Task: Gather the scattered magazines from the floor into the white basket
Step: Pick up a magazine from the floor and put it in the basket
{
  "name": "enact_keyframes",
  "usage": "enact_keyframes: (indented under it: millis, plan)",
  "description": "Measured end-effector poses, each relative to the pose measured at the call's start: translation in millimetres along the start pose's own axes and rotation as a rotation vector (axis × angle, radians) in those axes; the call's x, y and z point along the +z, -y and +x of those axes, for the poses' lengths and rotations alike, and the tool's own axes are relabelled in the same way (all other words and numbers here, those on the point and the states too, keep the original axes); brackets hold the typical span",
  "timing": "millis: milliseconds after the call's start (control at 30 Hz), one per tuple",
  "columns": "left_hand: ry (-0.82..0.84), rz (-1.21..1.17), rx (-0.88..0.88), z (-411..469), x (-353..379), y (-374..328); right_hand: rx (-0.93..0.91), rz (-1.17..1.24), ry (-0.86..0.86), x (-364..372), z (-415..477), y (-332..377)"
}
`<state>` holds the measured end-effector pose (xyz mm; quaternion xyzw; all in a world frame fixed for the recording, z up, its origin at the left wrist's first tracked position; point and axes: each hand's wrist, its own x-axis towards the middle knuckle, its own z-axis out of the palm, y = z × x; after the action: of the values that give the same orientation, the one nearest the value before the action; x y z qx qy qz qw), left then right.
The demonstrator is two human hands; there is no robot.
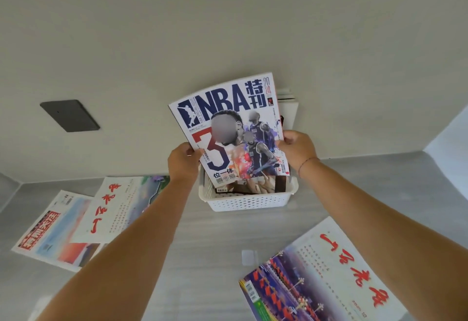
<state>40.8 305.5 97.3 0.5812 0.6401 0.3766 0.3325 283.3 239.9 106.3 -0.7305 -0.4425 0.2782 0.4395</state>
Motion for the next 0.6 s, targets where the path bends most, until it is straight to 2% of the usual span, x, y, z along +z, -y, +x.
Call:
enact_keyframes:
  millis: [200, 300, 400, 500, 600]
  plan:
    - [0.046, 0.012, -0.036, -2, 15, 9, 0.139, -0.103, -0.004, 5, -8, -33]
    - [0.027, -0.012, -0.083, -6, 23, 10, 0.18, -0.163, -0.066, 4, -6, -43]
    - [0.044, 0.033, -0.059, -6, 27, 11, 0.188, -0.102, -0.118, 5, -3, -42]
    - [0.104, 0.094, -0.012, -9, 30, 13, 0.126, -0.069, -0.03, 14, -2, -35]
    - [0.102, 0.132, -0.055, -8, 35, 13, 0.13, 0.033, -0.013, 24, 1, -24]
